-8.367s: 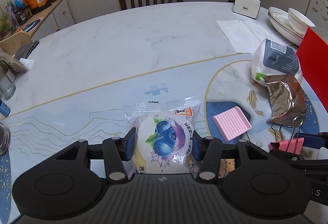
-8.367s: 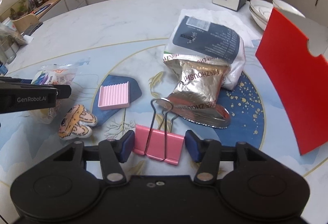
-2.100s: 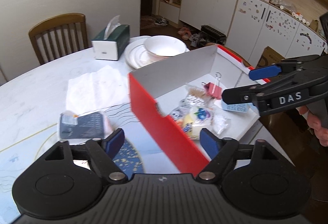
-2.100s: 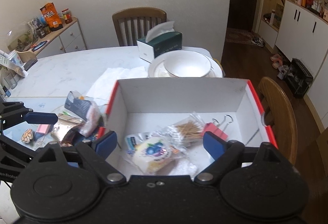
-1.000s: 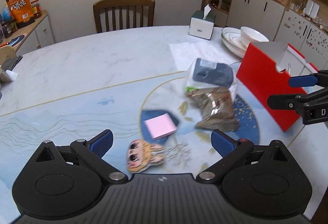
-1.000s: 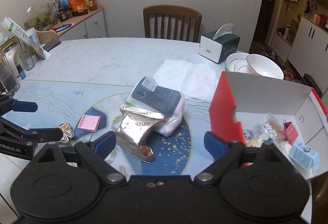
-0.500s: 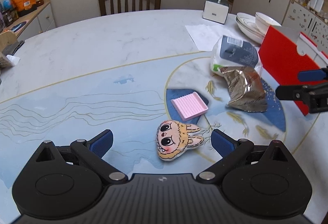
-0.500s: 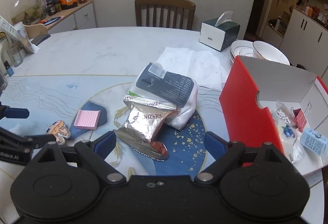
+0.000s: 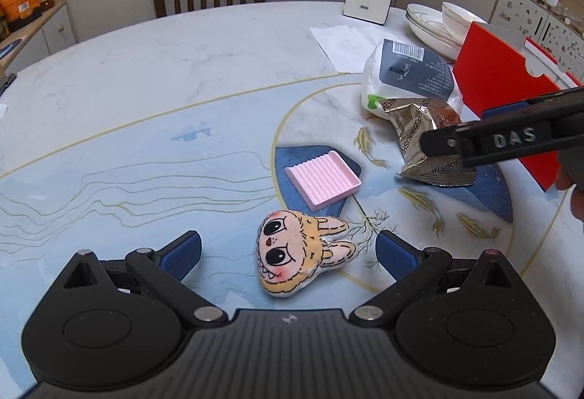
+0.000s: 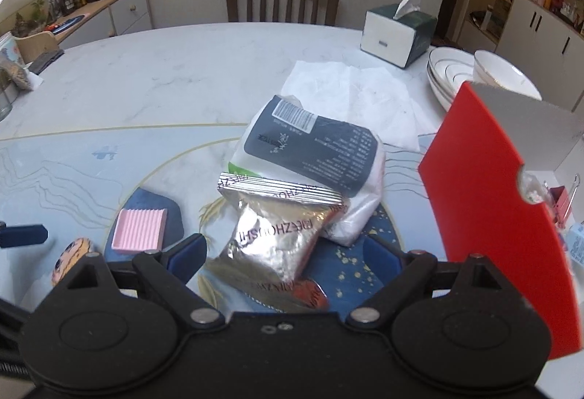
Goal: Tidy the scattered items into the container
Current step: 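Withdraw both tools from the red box toward the remaining table items, then grasp the plush cartoon toy with the left tool while the right tool grasps the silver foil pouch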
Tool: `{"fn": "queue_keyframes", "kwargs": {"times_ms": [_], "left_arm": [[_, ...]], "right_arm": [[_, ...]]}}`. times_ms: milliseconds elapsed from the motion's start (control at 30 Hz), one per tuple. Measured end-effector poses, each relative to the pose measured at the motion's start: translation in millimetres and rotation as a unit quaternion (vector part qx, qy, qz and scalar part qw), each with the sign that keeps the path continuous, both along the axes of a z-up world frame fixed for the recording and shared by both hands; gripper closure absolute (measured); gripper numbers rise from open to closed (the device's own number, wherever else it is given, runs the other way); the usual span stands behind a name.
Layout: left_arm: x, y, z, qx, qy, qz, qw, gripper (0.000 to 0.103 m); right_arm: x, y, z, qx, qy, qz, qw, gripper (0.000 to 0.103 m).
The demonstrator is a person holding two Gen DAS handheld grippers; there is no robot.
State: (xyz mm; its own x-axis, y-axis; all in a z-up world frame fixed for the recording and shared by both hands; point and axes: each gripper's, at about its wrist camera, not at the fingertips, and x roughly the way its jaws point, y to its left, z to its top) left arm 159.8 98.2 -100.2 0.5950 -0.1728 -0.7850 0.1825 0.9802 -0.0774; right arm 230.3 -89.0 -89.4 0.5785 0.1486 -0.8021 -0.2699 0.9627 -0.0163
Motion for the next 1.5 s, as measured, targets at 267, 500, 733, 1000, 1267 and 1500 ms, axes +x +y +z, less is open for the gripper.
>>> {"fn": "queue_keyframes", "kwargs": {"times_ms": [267, 500, 733, 1000, 1267, 1500], "left_arm": [[5, 5, -5, -0.008, 0.01, 0.009, 0.9999, 0.01], [4, 4, -2, -0.007, 0.005, 0.006, 0.9999, 0.037], [1, 3, 1, -0.004, 0.004, 0.009, 0.9999, 0.046], [-1, 2, 4, 0.005, 0.004, 0.012, 0.9999, 0.047], [-8, -2, 14, 0.006, -0.003, 0.01, 0.9999, 0.048], [-19, -11, 27, 0.003, -0.01, 0.003, 0.9999, 0.048]], "right_arm": [[15, 0, -12, 0.015, 0.034, -0.032, 0.999, 0.017], [18, 1, -14, 0.017, 0.041, -0.039, 0.998, 0.028], [18, 3, -11, 0.021, 0.043, -0.034, 0.998, 0.046], [12, 4, -7, 0.019, 0.038, -0.027, 0.999, 0.057], [0, 2, -1, 0.021, 0.034, -0.016, 0.999, 0.062], [-18, -5, 15, 0.032, 0.029, -0.003, 0.999, 0.062]]}}
